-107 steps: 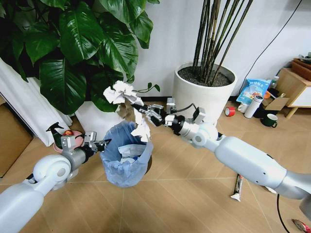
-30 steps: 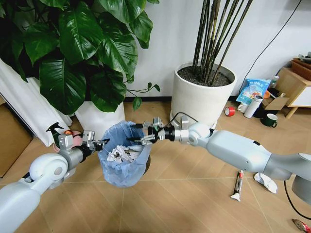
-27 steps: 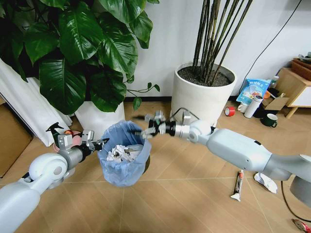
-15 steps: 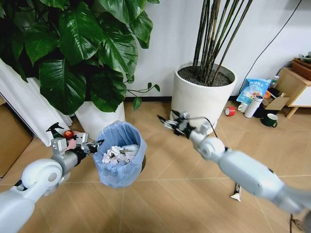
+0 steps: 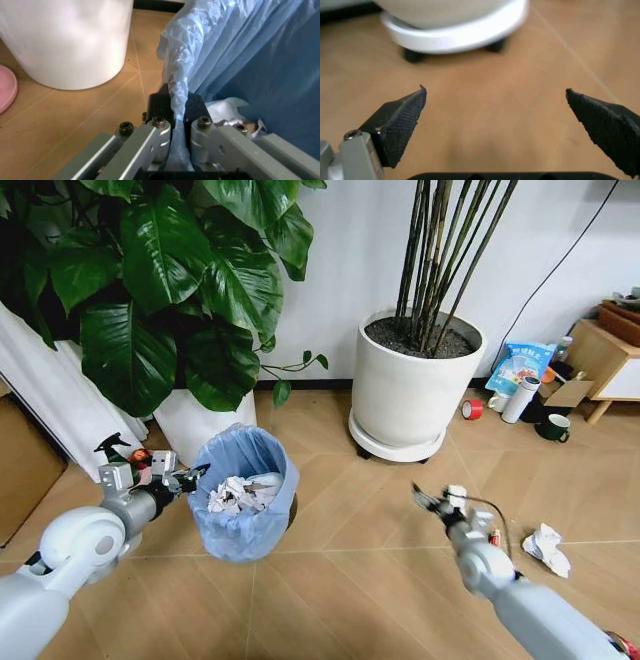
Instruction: Pick up the trash bin and place the garbage on the floor into it.
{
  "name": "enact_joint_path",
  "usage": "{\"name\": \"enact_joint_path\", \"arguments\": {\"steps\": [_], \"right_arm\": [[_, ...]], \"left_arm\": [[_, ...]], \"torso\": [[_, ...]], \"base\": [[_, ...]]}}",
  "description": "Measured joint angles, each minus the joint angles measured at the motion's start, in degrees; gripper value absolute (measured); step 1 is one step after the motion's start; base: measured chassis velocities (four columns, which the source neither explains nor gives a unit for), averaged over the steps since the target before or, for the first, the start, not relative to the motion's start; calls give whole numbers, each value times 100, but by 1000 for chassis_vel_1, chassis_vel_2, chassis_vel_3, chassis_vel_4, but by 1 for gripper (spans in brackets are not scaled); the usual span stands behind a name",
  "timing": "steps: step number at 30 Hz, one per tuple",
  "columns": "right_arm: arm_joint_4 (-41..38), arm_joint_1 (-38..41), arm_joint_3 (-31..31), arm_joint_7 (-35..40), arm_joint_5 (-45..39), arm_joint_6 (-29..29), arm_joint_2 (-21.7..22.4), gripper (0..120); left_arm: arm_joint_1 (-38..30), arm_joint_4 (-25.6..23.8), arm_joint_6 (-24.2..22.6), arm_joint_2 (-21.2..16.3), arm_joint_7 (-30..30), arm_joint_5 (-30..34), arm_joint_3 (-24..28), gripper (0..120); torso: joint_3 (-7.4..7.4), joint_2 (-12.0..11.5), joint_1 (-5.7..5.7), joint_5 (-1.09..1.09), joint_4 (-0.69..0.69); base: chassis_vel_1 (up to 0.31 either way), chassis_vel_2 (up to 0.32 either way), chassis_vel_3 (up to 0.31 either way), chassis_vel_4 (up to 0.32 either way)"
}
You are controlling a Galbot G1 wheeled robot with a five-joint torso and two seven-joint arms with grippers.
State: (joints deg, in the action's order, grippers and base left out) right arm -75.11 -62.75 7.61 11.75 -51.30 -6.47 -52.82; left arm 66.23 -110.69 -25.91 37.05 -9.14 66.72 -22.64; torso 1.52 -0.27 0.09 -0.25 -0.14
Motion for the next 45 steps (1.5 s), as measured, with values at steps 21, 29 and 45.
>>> {"name": "enact_joint_path", "arguments": {"steps": [21,29,45], "right_arm": [[419,-708,507,638,-529,1038,-87,100],[472,-847,499,888,-602,1131,-157,100],[855,-521,283,760,-745,1077,-295,61]], "left_arm": [[70,-49,-11,-111,-39,60,-61,0],[78,-55,-15,-86,-50,62,-59,0],[130,-128,-27,-107,-129,89,-112,0]], "torso": [[1,0,0,-1,0],[1,0,0,-3,-1],[0,0,0,-9,-2]], "base": [[0,0,0,0],[0,0,0,0],[0,0,0,0]]}}
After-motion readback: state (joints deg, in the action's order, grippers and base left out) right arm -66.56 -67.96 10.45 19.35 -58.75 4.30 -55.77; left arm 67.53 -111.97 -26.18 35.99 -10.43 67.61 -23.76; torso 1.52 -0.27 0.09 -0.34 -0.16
